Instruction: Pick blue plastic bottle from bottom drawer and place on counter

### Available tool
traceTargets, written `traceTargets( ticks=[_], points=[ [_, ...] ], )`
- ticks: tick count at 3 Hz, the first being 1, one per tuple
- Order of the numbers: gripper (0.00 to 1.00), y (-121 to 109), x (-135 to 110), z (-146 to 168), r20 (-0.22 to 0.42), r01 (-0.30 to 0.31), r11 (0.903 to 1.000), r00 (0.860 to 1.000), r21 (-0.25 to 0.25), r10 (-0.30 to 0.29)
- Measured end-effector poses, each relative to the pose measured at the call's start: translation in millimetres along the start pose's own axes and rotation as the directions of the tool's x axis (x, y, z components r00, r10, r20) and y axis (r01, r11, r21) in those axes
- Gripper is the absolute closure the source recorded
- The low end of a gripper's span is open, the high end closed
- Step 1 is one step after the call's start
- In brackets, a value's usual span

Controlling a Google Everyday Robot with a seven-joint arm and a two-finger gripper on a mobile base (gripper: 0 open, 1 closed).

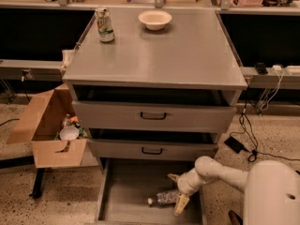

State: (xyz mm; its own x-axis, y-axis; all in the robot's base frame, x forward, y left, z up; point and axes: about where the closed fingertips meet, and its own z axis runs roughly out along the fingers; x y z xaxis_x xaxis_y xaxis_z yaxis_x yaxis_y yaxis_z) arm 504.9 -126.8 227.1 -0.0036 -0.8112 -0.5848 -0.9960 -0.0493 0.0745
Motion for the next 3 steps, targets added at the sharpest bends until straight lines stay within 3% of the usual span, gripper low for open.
traceTargets(
  ticks=[2, 3],
  points=[
    [0.00, -23.6, 31.5, 49.9, -0.069, -0.009, 0.9999, 0.998, 0.012, 0.009],
    [0.26, -25.6, 46.8, 80.8, -0.125, -0.030, 0.9995, 0.992, 0.007, 0.031]
  ],
)
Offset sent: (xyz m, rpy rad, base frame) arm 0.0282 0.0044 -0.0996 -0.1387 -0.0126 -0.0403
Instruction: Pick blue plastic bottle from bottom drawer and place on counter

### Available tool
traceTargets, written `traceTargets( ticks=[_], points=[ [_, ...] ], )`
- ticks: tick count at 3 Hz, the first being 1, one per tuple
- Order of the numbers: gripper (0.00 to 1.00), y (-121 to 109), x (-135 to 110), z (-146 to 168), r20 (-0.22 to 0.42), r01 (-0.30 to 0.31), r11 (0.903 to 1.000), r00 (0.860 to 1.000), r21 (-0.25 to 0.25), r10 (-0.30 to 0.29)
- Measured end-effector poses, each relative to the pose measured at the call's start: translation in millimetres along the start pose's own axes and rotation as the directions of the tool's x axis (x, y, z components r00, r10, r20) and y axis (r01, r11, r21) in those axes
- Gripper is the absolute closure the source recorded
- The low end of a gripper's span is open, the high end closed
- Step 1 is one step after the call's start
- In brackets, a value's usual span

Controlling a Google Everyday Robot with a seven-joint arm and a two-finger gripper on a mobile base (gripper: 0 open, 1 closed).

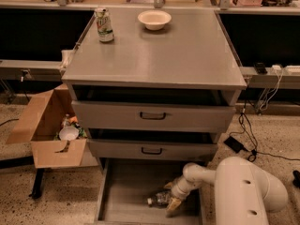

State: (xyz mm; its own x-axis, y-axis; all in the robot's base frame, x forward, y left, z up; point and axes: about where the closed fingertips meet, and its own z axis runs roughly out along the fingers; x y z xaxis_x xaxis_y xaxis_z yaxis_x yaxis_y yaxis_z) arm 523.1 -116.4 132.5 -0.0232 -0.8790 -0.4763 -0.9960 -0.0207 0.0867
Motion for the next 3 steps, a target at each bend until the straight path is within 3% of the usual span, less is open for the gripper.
traceTargets(
  ticks=[2, 3],
  points=[
    [0.72, 3.6, -2.3, 11.4, -0.036, 0.015, 0.9999, 0.999, 0.007, -0.015],
    [0.96, 4.2, -24.7, -27.3, 0.005, 0.074, 0.9938, 0.997, 0.083, -0.074]
  ],
)
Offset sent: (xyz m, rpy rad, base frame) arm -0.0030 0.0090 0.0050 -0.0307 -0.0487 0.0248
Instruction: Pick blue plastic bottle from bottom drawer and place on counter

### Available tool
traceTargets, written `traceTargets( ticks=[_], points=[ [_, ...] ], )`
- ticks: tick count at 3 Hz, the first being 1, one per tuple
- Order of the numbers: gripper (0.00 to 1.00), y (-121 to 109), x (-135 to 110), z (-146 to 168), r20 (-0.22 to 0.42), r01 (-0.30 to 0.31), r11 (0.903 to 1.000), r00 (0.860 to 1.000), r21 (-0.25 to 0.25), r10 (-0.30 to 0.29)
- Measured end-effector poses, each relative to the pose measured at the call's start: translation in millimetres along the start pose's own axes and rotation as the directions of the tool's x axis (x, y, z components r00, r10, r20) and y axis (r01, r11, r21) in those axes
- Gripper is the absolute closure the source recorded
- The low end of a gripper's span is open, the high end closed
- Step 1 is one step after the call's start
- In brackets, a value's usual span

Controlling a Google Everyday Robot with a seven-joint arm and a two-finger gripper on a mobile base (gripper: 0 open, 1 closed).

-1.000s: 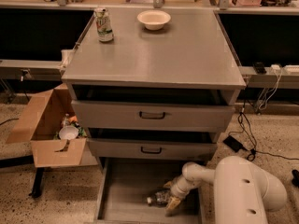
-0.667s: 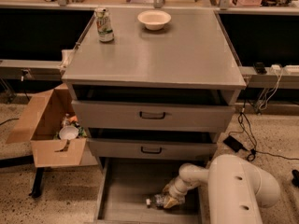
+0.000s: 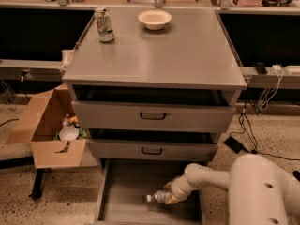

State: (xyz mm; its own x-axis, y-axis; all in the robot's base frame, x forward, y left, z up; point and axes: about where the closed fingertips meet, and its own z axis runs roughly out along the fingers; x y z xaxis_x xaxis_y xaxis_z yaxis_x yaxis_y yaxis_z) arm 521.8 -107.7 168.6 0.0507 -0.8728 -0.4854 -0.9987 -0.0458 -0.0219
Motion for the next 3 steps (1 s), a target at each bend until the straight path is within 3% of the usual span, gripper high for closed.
traceTargets(
  ticks=[1, 2, 3],
  points=[
    [1.00, 26.7, -40.1, -80.0, 0.082, 0.086, 0.9942, 0.992, 0.065, -0.091],
    [1.00, 26.6, -40.3, -79.7, 0.082, 0.086, 0.9942, 0.992, 0.065, -0.091],
    [1.00, 31.5, -60.0, -98.2, 0.110, 0.150, 0.9859, 0.981, 0.075, -0.158]
  ],
)
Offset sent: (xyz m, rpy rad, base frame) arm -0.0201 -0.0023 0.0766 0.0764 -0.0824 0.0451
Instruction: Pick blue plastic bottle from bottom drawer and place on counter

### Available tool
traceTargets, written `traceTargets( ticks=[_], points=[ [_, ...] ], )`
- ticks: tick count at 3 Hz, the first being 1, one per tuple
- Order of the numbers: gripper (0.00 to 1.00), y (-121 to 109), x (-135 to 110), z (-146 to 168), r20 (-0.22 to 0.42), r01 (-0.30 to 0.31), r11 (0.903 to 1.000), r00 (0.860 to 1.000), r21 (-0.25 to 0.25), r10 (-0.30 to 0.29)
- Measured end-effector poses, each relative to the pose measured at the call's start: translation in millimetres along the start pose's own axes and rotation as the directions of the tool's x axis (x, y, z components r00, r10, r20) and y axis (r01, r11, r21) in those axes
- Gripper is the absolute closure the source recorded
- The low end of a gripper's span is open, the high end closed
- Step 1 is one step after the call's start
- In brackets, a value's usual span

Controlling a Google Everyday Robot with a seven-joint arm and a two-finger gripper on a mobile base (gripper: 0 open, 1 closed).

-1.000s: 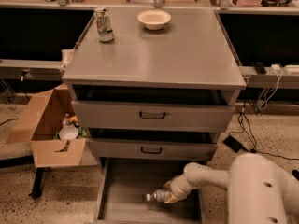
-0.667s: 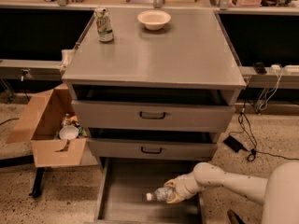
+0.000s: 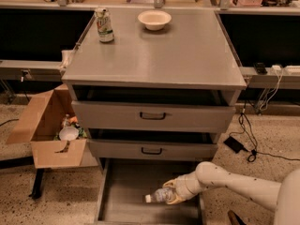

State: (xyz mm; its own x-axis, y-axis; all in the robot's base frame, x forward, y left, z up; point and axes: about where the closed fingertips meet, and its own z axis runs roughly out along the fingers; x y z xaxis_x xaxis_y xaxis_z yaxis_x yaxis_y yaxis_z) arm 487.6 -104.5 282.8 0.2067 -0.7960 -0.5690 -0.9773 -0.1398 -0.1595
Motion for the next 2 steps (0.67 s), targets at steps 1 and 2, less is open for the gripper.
traceTargets(
  ticks=[1, 2],
  points=[
    [1.00, 7.2, -39.3, -37.9, 0.038, 0.106, 0.9942, 0.994, 0.015, -0.107],
    [1.00, 25.7, -94.8, -97.7, 0.052, 0.237, 0.9704, 0.970, 0.048, -0.239]
  ],
)
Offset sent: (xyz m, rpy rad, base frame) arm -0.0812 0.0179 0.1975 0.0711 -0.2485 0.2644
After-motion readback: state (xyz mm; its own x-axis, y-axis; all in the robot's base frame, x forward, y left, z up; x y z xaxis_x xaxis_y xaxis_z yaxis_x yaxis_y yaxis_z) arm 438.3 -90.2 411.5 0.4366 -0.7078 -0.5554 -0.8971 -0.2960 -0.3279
